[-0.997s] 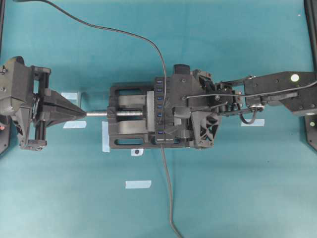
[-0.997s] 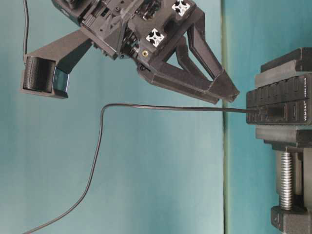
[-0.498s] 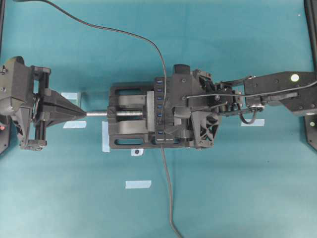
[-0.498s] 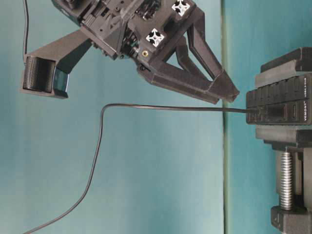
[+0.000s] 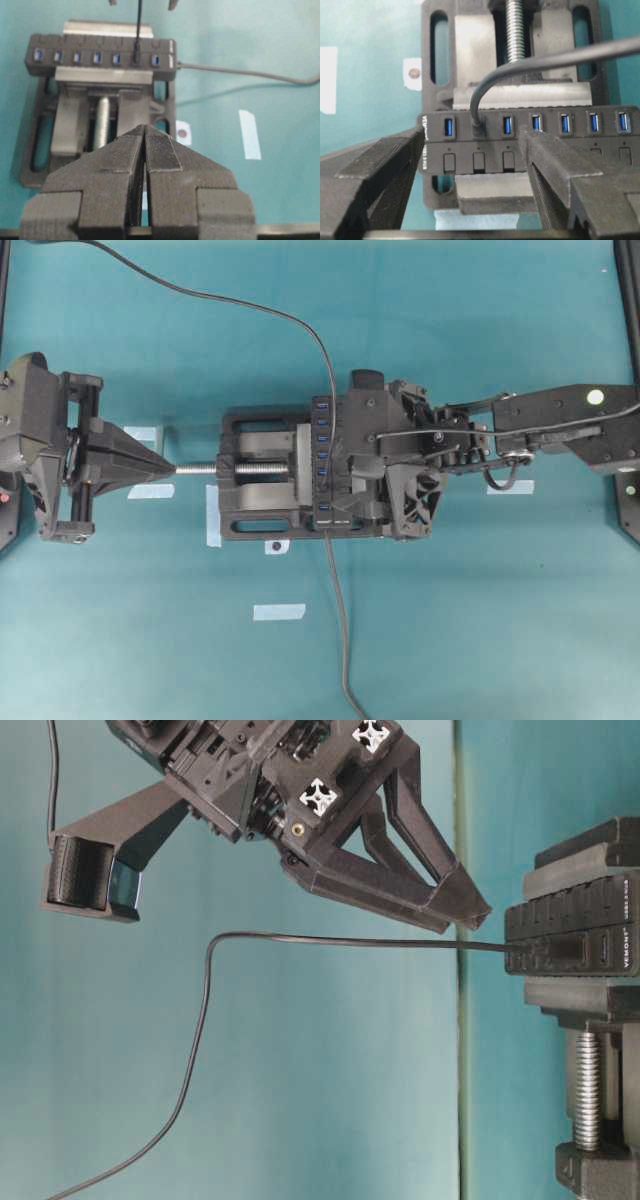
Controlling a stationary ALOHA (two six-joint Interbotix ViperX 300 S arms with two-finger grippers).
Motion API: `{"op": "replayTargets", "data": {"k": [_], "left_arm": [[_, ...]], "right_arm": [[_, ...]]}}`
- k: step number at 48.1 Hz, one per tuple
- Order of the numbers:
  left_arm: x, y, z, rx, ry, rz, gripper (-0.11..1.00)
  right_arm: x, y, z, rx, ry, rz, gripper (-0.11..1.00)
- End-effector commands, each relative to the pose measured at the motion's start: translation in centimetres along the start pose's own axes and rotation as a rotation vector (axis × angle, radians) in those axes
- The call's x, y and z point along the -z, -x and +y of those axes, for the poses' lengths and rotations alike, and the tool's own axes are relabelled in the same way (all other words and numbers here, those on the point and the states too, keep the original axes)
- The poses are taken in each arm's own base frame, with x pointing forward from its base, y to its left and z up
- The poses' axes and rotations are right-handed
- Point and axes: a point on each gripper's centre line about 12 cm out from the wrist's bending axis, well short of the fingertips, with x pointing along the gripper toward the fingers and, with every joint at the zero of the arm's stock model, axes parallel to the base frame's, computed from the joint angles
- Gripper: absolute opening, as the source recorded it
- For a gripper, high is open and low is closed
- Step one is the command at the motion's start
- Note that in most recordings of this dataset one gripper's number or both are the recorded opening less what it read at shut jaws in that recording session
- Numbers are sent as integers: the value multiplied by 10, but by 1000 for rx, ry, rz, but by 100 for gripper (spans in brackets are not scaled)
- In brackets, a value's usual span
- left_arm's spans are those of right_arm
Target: Insert the USB into the second port from the front of the fixed hub.
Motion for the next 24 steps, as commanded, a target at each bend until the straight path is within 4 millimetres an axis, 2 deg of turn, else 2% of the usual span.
{"op": "replayTargets", "data": {"k": [1, 24], "left_arm": [[-5, 1, 0, 1, 0, -21, 0], [-6, 0, 0, 1, 0, -21, 0]], "right_arm": [[-9, 9, 2, -4, -6, -41, 80], [-8, 8, 1, -3, -7, -35, 80]]}}
